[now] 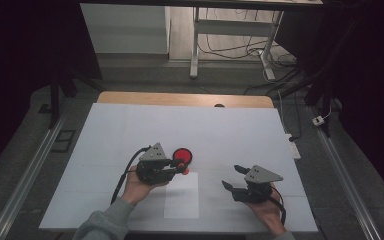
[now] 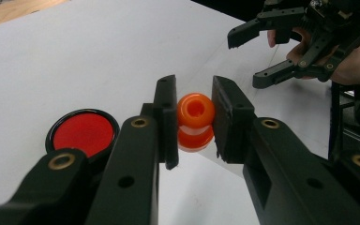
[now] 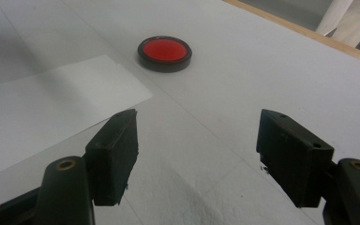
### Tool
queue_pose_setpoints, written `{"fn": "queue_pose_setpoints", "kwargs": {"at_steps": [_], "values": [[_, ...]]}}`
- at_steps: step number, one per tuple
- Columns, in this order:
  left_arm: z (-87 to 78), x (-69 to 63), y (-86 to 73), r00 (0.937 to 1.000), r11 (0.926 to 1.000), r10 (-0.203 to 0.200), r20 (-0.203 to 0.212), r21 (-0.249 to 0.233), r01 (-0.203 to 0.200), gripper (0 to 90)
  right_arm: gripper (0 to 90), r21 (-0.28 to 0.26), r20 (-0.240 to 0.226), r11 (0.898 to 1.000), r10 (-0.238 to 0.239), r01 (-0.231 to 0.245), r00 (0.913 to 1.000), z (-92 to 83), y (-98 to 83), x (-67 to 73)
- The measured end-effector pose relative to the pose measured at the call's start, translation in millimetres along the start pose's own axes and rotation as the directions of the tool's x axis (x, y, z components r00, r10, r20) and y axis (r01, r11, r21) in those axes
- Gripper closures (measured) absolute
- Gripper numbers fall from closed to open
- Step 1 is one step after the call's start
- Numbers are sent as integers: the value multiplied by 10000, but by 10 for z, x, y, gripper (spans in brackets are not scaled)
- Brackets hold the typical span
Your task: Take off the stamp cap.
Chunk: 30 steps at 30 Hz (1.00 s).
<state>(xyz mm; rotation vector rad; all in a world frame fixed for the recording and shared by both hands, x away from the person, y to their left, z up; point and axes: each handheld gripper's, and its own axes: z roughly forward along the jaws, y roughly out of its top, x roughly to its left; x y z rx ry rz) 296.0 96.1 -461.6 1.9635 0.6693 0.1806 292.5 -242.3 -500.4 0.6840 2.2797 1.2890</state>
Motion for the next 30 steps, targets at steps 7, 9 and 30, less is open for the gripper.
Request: {"fn": "queue_pose_setpoints", "kwargs": {"at_steps": [7, 9, 30], "values": [[6, -6, 4, 10000, 10000, 10, 8, -6, -10, 724, 291, 58, -91, 10000, -72, 73, 9999, 49, 28, 47], [11, -9, 6, 10000, 10000, 31, 25, -2, -31, 724, 292, 37, -171, 10000, -91, 91, 9998, 67, 34, 58], [26, -23, 19, 9999, 10000, 74, 75, -6, -74, 724, 291, 140, -598, 9994, -315, 324, 9977, 222, 105, 178]]}}
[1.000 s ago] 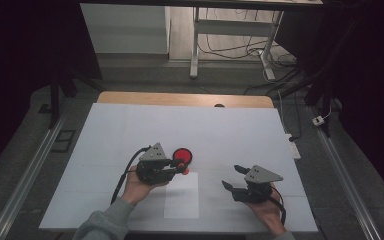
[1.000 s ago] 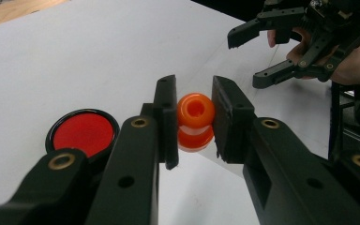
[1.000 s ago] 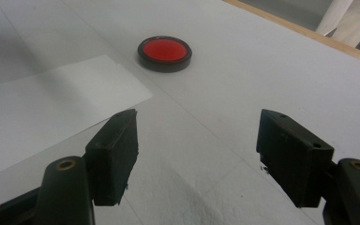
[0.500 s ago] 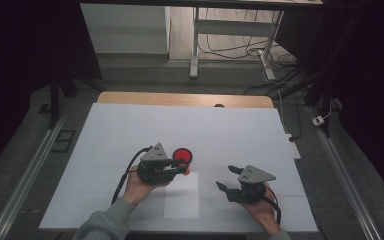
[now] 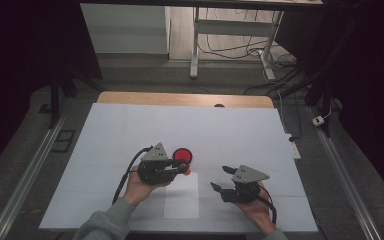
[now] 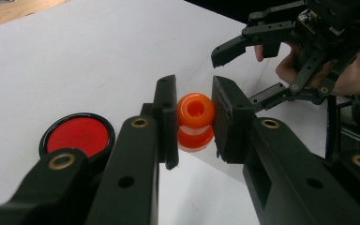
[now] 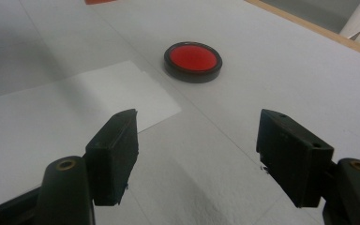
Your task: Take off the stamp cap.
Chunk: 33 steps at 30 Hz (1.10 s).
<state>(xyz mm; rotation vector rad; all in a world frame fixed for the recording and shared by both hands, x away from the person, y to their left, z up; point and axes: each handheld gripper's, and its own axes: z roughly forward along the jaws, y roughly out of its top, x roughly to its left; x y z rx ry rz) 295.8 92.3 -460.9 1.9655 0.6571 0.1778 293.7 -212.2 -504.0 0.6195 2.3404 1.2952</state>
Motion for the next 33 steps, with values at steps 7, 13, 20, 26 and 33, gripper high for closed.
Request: {"fn": "queue_pose_setpoints", "kwargs": {"at_steps": [7, 13, 20, 26, 33], "values": [[4, -9, 3, 10000, 10000, 21, 5, 2, -21, 724, 291, -1, -177, 10000, -57, 57, 9998, 60, 34, 51], [23, -18, 4, 10000, 10000, 43, 57, 40, -43, 724, 291, -28, -445, 9999, -141, 140, 9989, 144, 78, 116], [34, -19, 2, 10000, 10000, 32, 60, 68, -32, 724, 291, -44, -628, 9998, -185, 182, 9979, 205, 115, 172], [56, -31, -1, 9999, 9999, 43, 121, 144, -45, 724, 292, -145, -799, 9998, -159, 147, 9967, 252, 149, 205], [64, -31, -3, 9999, 9998, 64, 145, 163, -66, 724, 291, -146, -835, 9996, -234, 223, 9962, 290, 187, 244]]}}
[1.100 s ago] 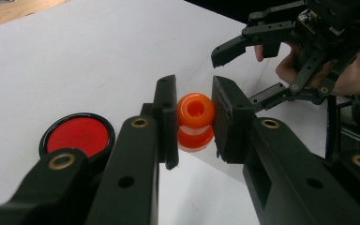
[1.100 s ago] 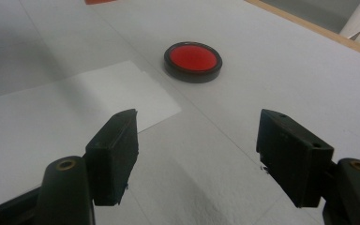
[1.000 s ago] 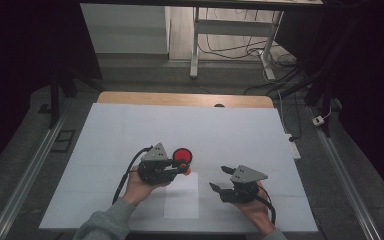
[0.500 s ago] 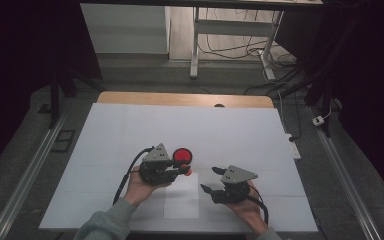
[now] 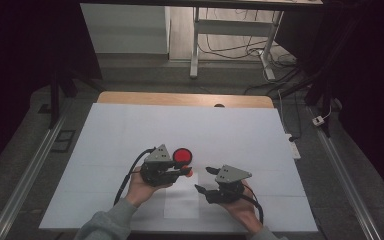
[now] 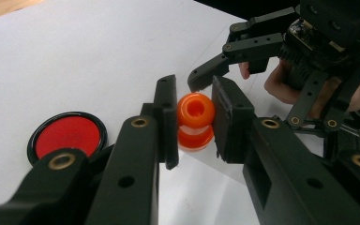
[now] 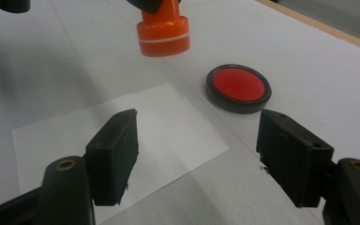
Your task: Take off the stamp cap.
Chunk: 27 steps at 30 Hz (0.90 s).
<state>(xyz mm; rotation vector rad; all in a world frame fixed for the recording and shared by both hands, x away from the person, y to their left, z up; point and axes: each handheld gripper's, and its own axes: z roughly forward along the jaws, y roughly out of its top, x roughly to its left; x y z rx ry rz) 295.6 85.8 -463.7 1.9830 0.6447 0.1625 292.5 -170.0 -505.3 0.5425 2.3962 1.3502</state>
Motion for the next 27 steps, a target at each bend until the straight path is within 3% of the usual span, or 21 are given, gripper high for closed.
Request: {"fn": "queue_pose_setpoints", "kwargs": {"at_steps": [27], "values": [[44, -15, -7, 10000, 9999, 58, 61, 133, -59, 724, 346, -152, -342, 9993, -334, 328, 9989, 135, 148, 128]]}}
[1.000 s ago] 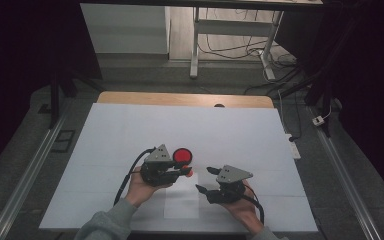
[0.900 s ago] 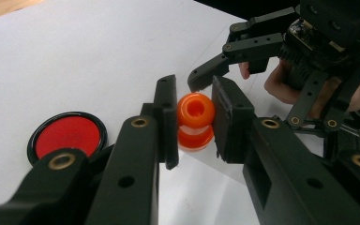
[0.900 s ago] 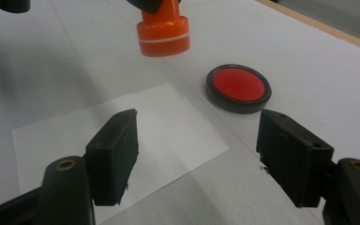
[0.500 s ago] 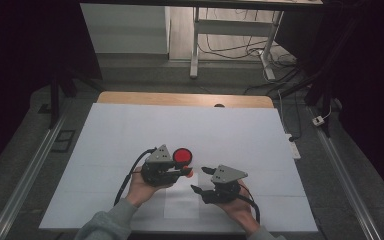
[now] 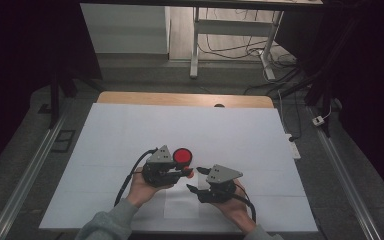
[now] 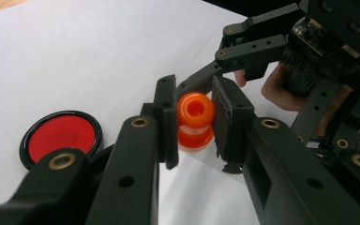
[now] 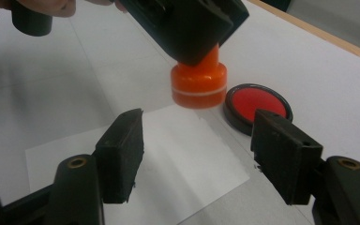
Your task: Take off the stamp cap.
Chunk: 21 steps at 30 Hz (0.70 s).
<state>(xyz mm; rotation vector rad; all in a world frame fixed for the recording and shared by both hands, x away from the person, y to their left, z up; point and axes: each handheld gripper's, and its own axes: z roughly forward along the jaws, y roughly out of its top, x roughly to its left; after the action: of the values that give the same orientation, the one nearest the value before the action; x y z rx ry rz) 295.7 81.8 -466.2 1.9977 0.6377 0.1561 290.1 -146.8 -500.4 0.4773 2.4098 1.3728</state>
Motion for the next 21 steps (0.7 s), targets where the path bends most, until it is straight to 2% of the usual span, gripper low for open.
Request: {"fn": "queue_pose_setpoints", "kwargs": {"at_steps": [7, 17, 21], "values": [[17, 7, -14, 10000, 10000, -67, 17, 39, 67, 724, 431, 42, 57, 9999, -99, 99, 9999, 14, 41, 18], [25, 3, -17, 10000, 10000, -71, 63, 65, 71, 724, 503, 165, 126, 9996, -238, 236, 9996, 42, 59, 23], [30, -2, -18, 9999, 9999, -62, 79, 83, 61, 725, 554, 149, 123, 9998, -144, 142, 9998, 49, 67, 26]]}}
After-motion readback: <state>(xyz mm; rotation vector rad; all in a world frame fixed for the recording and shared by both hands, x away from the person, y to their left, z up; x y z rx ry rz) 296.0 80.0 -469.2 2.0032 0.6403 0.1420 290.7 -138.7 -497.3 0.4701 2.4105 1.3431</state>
